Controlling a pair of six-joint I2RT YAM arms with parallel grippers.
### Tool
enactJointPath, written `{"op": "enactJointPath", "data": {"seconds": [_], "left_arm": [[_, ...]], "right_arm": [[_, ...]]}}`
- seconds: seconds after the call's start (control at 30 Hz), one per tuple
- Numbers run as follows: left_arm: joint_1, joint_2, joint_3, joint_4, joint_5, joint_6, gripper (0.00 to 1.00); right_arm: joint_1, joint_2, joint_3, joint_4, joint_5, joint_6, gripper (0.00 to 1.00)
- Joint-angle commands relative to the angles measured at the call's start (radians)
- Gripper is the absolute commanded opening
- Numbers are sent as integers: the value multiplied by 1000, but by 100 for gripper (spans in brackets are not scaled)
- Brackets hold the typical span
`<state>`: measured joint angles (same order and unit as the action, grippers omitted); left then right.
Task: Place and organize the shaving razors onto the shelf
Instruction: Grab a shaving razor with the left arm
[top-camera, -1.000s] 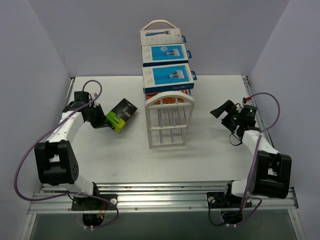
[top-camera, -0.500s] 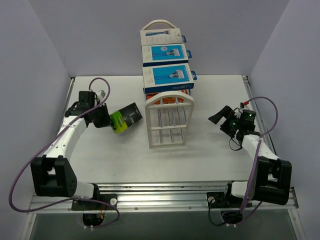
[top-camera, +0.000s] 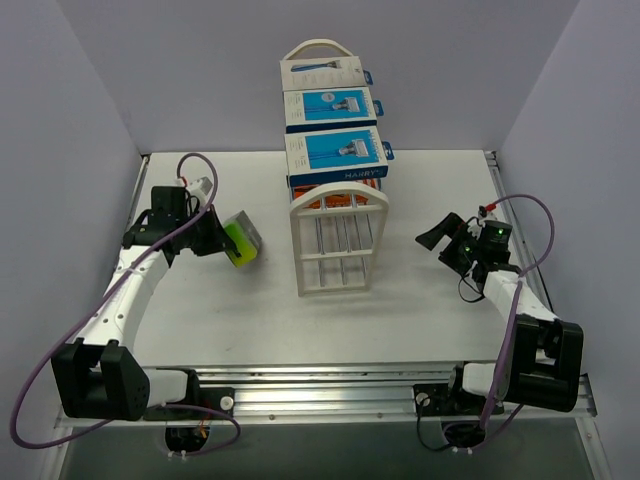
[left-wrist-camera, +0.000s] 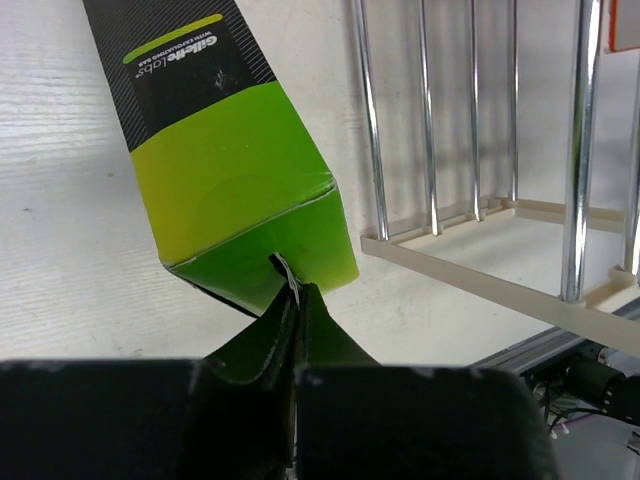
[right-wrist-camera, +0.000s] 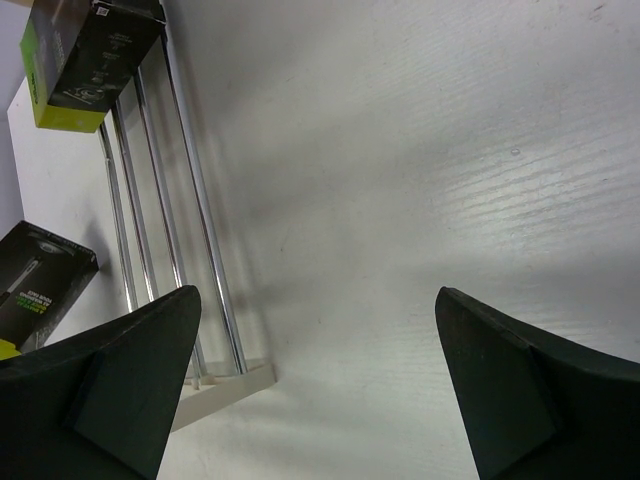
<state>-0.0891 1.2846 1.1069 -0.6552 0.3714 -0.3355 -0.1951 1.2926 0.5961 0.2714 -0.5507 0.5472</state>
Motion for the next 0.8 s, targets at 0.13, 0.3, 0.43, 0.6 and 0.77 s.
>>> {"op": "enactJointPath", "data": {"seconds": [0.13,0.3,0.43,0.6,0.77], "left_arm": [[-6,-48,33,63,115,-22,2],[-6,-70,42,71,162,-39,2],[-15,-73,53,86,210,-65,2],[-34,-80,62,141,256,-109,2],[-46,-70,62,192,287,-171,2]], "right_arm": [[-3,-41,-15,12,-22,-18,100],[-3,-35,-16,17,-26,-18,100],[-3,-32,-16,23,-29,-16,100],[-3,-26,-15,28,-32,-16,100],[-3,-19,-15,31,-34,-16,100]]}}
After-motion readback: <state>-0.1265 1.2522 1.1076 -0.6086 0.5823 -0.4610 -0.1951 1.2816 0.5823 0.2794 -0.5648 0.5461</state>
